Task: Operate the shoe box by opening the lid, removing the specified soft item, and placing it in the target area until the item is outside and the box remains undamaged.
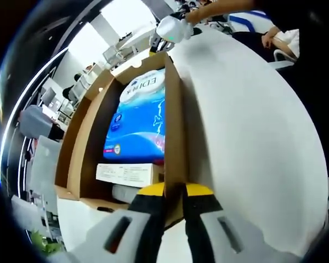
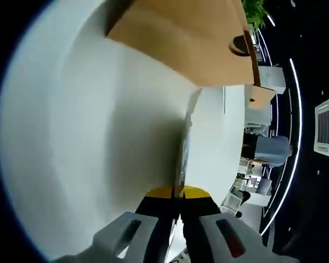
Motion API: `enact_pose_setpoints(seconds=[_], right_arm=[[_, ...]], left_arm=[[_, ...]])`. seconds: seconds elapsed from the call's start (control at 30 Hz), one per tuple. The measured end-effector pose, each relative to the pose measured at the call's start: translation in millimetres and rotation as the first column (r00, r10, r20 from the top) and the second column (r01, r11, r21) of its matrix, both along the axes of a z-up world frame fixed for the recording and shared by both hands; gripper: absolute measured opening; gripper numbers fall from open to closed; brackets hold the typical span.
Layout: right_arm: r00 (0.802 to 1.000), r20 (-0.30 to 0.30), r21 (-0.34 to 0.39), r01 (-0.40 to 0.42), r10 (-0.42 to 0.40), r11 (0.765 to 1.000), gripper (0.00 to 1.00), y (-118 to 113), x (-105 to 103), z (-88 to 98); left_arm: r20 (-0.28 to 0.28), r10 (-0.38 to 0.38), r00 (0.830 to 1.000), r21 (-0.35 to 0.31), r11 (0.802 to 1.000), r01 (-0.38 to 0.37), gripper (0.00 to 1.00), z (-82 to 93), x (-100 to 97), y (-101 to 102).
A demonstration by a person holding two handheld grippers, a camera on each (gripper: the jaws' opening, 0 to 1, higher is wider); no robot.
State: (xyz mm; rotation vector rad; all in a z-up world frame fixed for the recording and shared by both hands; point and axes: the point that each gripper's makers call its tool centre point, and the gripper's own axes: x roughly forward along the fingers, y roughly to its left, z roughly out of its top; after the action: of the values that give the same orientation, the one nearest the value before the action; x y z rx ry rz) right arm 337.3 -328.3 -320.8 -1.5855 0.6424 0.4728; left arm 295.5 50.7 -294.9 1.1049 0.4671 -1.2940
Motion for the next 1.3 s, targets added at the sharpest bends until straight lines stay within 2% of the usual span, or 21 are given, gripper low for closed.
enact_pose_setpoints(seconds=[0.07, 0.27, 0.37, 0.47, 0.63, 0.73, 0.93, 1.3], right_arm=[[0.999, -0.037, 0.009, 0.007, -0.007, 1.0, 0.02, 2, -4, -5.8], [0.997, -0.069, 0.025, 0.02, -0.018, 0.999, 0.02, 3, -5, -10.2], [0.995, -0.075, 0.09, 0.071, -0.065, 0.993, 0.05, 4, -7, -9.1], [0.995, -0.08, 0.104, 0.072, -0.064, 0.992, 0.06, 2, -8, -8.2], [0.994, -0.089, 0.097, 0.067, -0.058, 0.993, 0.08, 3, -14, -8.1], [0.994, -0.102, 0.065, 0.049, -0.043, 0.997, 0.09, 1, -18, -8.5], [0.99, -0.13, 0.091, 0.065, -0.053, 0.994, 0.12, 2, -27, -7.4], [0.988, -0.14, 0.071, 0.069, -0.058, 0.995, 0.14, -7, -40, -2.7]], left_arm=[[0.001, 0.001, 1.0, 0.002, 1.0, -0.001, 0.11, 0.0, 0.0, 0], [0.005, 0.001, 1.0, 0.006, 1.0, -0.001, 0.11, 0.0, 0.3, 0], [0.007, 0.001, 1.0, 0.008, 1.0, -0.001, 0.11, -0.1, 0.3, 0], [0.015, -0.001, 1.0, 0.015, 1.0, 0.001, 0.11, -0.4, 0.2, 0], [0.014, -0.001, 1.0, 0.014, 1.0, 0.001, 0.11, -0.2, 0.1, 1], [0.013, 0.001, 1.0, 0.014, 1.0, -0.001, 0.11, -0.2, 0.1, 1], [0.013, 0.0, 1.0, 0.014, 1.0, 0.0, 0.11, -0.5, -0.2, 0], [0.022, 0.0, 1.0, 0.024, 1.0, -0.001, 0.11, -1.0, 0.0, 1]])
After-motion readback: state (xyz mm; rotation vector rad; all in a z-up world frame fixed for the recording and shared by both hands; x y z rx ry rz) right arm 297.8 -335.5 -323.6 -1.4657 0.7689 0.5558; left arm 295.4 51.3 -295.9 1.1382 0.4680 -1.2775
